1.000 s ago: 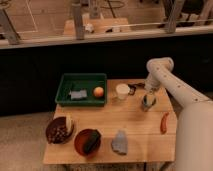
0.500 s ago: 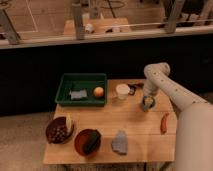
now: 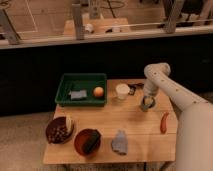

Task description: Stack cups into tray

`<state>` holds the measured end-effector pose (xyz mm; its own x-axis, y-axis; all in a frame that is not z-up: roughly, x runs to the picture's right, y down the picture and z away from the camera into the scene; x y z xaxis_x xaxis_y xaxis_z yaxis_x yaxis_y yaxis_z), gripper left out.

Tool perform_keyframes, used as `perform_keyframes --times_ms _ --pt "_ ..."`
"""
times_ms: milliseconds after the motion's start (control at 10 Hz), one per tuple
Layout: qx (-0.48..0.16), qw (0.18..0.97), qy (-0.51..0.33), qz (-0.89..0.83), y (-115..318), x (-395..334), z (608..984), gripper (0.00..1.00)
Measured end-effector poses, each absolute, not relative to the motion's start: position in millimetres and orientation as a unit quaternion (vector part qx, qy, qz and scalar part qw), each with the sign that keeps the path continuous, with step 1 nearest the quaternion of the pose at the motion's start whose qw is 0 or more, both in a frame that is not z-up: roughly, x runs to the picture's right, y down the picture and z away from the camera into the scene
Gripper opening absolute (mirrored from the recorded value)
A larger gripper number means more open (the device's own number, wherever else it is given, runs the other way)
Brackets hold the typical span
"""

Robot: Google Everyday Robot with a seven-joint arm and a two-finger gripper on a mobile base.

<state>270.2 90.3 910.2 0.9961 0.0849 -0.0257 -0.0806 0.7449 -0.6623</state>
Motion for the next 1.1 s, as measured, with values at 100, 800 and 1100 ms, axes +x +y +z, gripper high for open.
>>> perform_keyframes --times_ms 100,800,1100 --pt "-0.355 0.934 -0.005 0.042 86.2 269.5 907.5 0.00" --pt "-0.343 0.938 -0.047 0.023 -19.5 240.4 816.3 0.00" --pt "-0.335 0.940 -0.071 0.012 -46.0 212.9 791.8 0.00"
